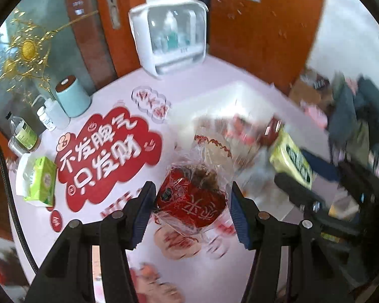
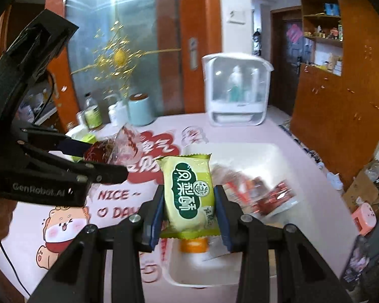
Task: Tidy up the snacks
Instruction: 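Carry both packets over the white tray and open both tools to drop them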
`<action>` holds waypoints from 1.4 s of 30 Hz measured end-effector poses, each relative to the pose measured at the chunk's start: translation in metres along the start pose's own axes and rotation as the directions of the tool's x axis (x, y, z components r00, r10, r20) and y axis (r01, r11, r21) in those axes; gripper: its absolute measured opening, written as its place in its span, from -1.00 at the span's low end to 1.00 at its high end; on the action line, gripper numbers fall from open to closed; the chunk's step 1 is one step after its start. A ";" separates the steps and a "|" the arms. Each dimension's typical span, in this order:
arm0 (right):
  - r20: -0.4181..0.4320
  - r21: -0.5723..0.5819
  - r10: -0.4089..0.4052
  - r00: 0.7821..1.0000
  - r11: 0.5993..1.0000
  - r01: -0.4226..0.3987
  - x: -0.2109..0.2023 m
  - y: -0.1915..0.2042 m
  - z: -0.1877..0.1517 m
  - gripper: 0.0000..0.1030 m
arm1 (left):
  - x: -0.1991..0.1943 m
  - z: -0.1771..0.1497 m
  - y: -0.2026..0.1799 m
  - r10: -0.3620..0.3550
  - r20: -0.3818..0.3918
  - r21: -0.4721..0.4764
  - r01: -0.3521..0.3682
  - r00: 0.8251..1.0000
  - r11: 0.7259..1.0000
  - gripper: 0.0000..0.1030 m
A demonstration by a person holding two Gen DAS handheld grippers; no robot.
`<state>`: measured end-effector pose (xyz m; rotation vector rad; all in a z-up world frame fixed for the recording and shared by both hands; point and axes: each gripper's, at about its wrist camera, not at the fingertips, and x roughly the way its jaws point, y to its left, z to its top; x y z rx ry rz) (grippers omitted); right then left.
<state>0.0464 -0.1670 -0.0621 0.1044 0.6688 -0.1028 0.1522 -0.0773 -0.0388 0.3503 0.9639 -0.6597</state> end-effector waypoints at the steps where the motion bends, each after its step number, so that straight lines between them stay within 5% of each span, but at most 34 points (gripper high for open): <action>1: 0.004 0.002 -0.001 1.000 1.000 0.001 -0.004 -0.011 0.006 -0.26 | -0.003 0.011 -0.010 -0.002 0.016 -0.038 0.003 1.000 0.999 0.09; 17: 0.068 -0.032 0.002 0.998 0.999 0.000 0.002 -0.114 0.133 -0.25 | -0.012 0.103 -0.068 0.136 0.082 -0.250 -0.112 0.987 0.962 0.13; 24: 0.050 -0.036 0.021 0.999 0.999 -0.019 0.023 -0.124 0.148 -0.24 | -0.006 0.111 -0.075 0.159 0.076 -0.276 -0.132 0.984 0.952 0.16; 28: 0.008 -0.048 0.037 0.999 0.998 -0.037 0.041 -0.127 0.151 -0.23 | -0.002 0.114 -0.079 0.172 0.076 -0.283 -0.144 0.982 0.948 0.40; 32: -0.024 -0.038 0.070 0.997 0.997 -0.071 0.055 -0.131 0.150 0.22 | 0.000 0.115 -0.082 0.206 0.068 -0.285 -0.179 0.976 0.942 0.63; 42: -0.046 -0.042 0.062 0.997 0.997 -0.064 0.054 -0.131 0.144 0.23 | -0.001 0.100 -0.080 0.177 0.040 -0.335 -0.153 0.983 0.930 0.78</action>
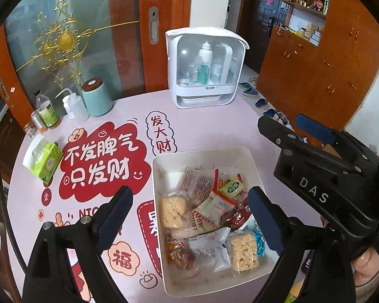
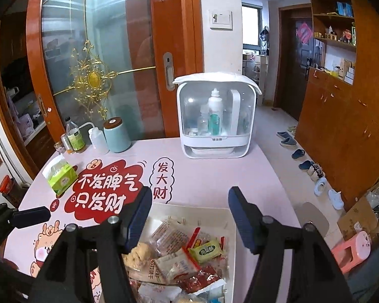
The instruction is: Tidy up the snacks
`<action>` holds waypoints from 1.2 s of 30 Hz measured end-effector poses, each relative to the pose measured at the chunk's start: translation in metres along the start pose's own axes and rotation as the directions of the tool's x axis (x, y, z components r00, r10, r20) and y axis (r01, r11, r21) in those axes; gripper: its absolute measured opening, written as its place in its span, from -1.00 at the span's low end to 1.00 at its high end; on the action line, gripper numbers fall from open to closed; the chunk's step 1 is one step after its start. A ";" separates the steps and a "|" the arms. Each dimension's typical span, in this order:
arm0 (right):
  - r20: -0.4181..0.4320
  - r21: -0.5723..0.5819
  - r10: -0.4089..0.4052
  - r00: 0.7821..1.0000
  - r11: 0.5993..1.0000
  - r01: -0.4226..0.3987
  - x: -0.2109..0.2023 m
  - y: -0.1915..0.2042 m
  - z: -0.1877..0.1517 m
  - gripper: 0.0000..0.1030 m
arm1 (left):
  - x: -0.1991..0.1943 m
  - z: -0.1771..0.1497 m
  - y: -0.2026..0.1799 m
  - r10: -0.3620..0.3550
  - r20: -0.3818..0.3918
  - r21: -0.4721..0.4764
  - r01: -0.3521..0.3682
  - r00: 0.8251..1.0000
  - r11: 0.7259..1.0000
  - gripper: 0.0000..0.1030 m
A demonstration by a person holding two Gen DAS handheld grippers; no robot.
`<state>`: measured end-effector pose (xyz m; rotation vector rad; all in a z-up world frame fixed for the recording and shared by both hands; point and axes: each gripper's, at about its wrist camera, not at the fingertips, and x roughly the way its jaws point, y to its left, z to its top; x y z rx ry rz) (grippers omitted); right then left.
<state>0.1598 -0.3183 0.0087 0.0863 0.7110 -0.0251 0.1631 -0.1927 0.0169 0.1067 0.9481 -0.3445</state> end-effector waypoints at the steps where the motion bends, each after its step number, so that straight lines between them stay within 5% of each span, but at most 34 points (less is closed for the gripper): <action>1: -0.007 -0.006 0.001 1.000 1.000 -0.001 0.000 0.002 -0.001 0.23 | -0.002 -0.003 0.001 0.003 -0.001 -0.003 -0.003 1.000 1.000 0.78; 22: -0.040 -0.026 0.017 0.999 1.000 -0.018 -0.049 0.047 -0.034 0.23 | -0.070 -0.069 0.044 0.025 0.040 -0.081 -0.022 0.999 0.996 0.83; 36: -0.104 -0.044 0.155 0.982 0.986 -0.160 -0.100 0.135 -0.099 0.23 | -0.134 -0.153 0.133 0.223 0.072 -0.211 -0.204 0.972 0.956 0.90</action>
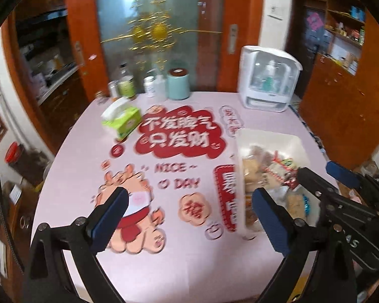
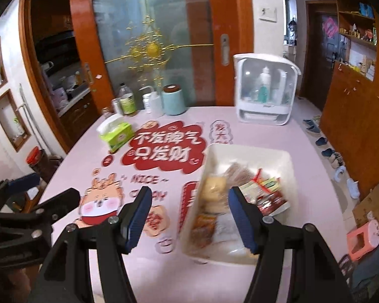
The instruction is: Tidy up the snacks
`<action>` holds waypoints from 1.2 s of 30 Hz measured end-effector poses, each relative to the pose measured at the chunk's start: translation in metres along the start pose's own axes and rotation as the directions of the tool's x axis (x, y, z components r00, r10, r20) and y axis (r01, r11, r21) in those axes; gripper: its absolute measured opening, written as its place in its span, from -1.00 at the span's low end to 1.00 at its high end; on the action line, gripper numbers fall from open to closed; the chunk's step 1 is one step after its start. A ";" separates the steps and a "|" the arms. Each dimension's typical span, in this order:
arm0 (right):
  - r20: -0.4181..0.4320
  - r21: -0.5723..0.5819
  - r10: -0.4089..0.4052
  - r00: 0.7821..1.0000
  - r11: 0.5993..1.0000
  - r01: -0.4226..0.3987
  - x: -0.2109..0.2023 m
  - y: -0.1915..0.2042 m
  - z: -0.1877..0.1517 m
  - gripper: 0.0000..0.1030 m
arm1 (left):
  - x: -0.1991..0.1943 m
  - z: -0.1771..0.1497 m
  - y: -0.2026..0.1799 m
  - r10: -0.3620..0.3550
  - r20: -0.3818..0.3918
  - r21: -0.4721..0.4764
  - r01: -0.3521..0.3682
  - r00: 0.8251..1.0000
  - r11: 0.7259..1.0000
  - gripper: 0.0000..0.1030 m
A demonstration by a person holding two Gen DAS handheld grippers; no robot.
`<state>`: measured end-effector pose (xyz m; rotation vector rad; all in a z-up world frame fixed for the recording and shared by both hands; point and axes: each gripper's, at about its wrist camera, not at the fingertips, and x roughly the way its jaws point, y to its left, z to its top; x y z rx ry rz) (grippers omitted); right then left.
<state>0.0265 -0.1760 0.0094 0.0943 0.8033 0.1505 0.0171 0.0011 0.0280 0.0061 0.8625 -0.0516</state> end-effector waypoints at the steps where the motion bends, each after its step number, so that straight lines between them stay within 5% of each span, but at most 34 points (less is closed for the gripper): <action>1: -0.007 0.009 0.012 1.000 1.000 -0.012 -0.002 0.004 -0.002 0.23 | -0.002 -0.003 0.008 0.010 -0.004 -0.013 -0.010 1.000 1.000 0.90; 11: -0.039 0.039 0.049 0.998 0.998 -0.048 -0.010 0.043 -0.016 0.23 | -0.018 -0.013 0.048 0.100 0.023 -0.073 -0.098 0.995 0.993 0.90; 26: -0.104 0.074 -0.062 0.993 0.995 0.070 -0.017 0.033 -0.035 0.23 | 0.002 -0.023 0.024 0.043 -0.063 -0.004 -0.043 0.997 0.999 0.90; 36: -0.110 0.079 -0.070 0.991 0.994 0.079 -0.016 0.030 -0.033 0.23 | 0.007 -0.022 0.020 0.036 -0.076 0.012 -0.036 0.996 0.999 0.90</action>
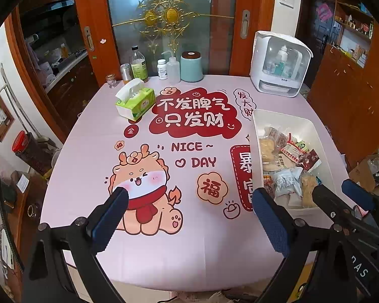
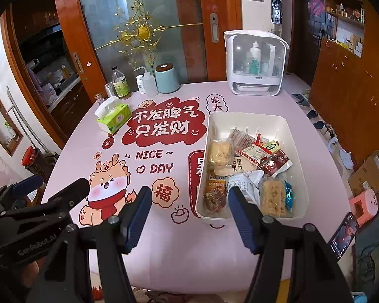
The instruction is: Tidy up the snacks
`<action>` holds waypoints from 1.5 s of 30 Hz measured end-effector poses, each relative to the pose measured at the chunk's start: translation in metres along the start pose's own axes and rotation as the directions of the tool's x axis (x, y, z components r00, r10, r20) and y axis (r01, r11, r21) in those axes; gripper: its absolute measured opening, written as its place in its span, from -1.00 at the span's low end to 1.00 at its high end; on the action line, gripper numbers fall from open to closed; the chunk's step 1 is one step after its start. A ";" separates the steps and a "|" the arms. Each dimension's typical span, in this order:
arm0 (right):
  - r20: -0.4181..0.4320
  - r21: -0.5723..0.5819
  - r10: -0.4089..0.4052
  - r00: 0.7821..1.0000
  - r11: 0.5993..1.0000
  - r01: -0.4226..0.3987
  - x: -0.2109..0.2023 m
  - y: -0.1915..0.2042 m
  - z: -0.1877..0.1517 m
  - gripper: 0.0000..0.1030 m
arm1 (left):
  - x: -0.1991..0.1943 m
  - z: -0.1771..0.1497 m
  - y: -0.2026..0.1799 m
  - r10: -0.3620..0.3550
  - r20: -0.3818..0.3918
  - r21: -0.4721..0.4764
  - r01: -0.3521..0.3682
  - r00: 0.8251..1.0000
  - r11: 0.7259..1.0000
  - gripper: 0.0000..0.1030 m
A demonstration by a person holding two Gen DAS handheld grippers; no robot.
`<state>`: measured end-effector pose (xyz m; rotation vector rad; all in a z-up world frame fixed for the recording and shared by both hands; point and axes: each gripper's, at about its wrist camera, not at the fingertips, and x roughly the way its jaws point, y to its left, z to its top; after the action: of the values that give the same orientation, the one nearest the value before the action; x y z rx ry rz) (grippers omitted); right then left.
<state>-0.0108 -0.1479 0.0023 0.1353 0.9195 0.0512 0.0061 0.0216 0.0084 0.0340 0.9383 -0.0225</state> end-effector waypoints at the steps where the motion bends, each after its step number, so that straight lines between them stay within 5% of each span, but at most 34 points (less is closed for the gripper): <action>1: -0.001 0.001 0.000 1.000 1.000 0.000 0.000 0.001 0.000 0.23 | 0.000 0.000 0.000 -0.001 -0.002 -0.001 0.001 1.000 1.000 0.90; 45: -0.025 0.004 0.008 1.000 1.000 -0.007 0.005 -0.007 -0.007 0.23 | 0.010 -0.006 -0.004 0.012 -0.054 0.008 -0.011 0.998 1.000 0.90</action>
<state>-0.0133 -0.1536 -0.0071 0.1421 0.9437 0.0581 0.0073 0.0175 -0.0035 0.0474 0.9917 -0.0144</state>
